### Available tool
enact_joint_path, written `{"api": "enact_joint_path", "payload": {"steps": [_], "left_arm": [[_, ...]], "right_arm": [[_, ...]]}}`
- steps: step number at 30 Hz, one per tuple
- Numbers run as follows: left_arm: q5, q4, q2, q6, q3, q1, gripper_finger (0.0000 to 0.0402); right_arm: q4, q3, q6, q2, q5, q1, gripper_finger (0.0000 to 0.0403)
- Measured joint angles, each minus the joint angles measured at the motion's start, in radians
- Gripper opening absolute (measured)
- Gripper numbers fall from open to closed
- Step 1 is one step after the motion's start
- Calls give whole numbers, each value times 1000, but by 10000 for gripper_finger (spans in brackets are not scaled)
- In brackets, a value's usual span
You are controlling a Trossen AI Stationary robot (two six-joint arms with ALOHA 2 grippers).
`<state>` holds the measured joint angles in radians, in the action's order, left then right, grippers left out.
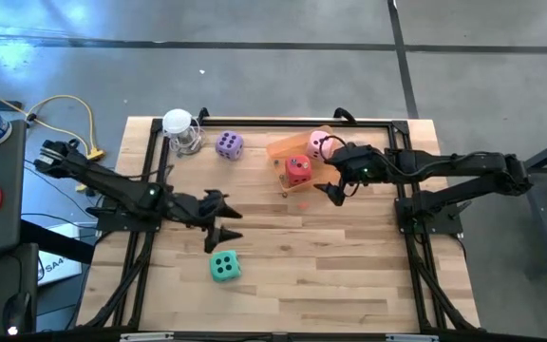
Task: Pick & Place Dice
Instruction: Put the large light blue dice into the orange bin
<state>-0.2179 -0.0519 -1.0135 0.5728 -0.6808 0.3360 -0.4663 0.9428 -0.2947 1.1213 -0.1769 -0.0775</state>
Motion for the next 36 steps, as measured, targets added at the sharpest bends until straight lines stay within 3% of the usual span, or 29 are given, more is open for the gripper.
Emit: {"api": "enact_joint_path", "payload": {"steps": [6,10,16,18,22,24,31,36], "left_arm": [[-115,163,-100,29,0,115,358],[-138,272,-160,18,0,172,386],[67,271,-177,-274,-28,249,393],[44,156,-176,-218,-74,272,393],[-40,-278,-197,-112,-198,294,393],[-72,-396,-212,-76,-245,301,393],[-78,-588,-222,-13,-274,299,393],[-100,-510,-227,91,-274,299,393]], "right_arm": [[24,0,-10,0,1,82,400],[34,0,-47,0,-6,142,400],[39,0,-99,0,-7,218,400],[43,0,-119,0,-18,240,400],[68,0,-185,0,-74,281,400],[85,0,-213,0,-98,302,400],[153,0,-302,0,-216,388,400],[196,0,-335,15,-308,414,400]]}}
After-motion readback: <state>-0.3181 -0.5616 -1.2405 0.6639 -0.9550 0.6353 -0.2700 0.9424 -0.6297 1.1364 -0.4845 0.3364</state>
